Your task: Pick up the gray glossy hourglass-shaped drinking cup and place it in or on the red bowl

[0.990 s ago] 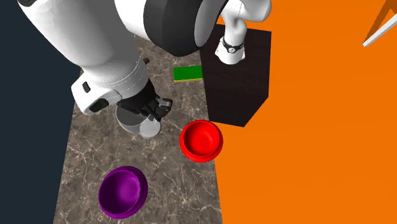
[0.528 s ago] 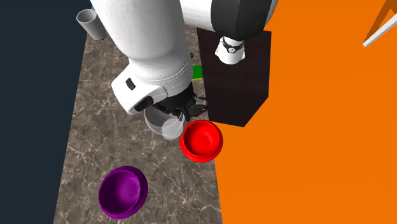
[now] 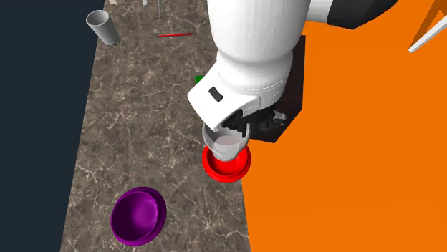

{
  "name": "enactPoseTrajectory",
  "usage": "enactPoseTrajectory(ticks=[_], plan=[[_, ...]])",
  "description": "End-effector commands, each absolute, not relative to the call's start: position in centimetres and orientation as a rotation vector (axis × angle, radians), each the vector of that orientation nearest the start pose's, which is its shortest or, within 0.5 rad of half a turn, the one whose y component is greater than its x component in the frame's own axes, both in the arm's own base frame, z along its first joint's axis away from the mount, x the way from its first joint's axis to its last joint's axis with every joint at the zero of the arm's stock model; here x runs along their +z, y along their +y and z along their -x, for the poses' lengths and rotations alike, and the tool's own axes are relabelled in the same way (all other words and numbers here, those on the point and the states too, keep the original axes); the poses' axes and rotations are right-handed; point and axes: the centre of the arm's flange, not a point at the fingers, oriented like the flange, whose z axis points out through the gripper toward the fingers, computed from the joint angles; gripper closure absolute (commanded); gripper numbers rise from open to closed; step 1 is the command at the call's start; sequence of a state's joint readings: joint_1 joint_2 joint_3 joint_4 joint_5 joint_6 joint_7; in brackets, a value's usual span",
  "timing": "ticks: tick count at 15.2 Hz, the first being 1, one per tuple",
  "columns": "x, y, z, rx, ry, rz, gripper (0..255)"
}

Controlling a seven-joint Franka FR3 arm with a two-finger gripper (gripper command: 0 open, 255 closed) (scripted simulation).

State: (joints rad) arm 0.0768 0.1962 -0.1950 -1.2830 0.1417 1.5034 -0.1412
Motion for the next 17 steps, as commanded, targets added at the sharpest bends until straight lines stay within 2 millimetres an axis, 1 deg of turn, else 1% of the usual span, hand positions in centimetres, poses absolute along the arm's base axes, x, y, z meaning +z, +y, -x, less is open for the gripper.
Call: enactPoseTrajectory(ticks=[1, 17], plan=[[63.3, -3.8, -60.6, -0.062, -0.057, 3.042, 255], [54.9, -3.8, -60.6, -0.062, -0.057, 3.042, 255]])
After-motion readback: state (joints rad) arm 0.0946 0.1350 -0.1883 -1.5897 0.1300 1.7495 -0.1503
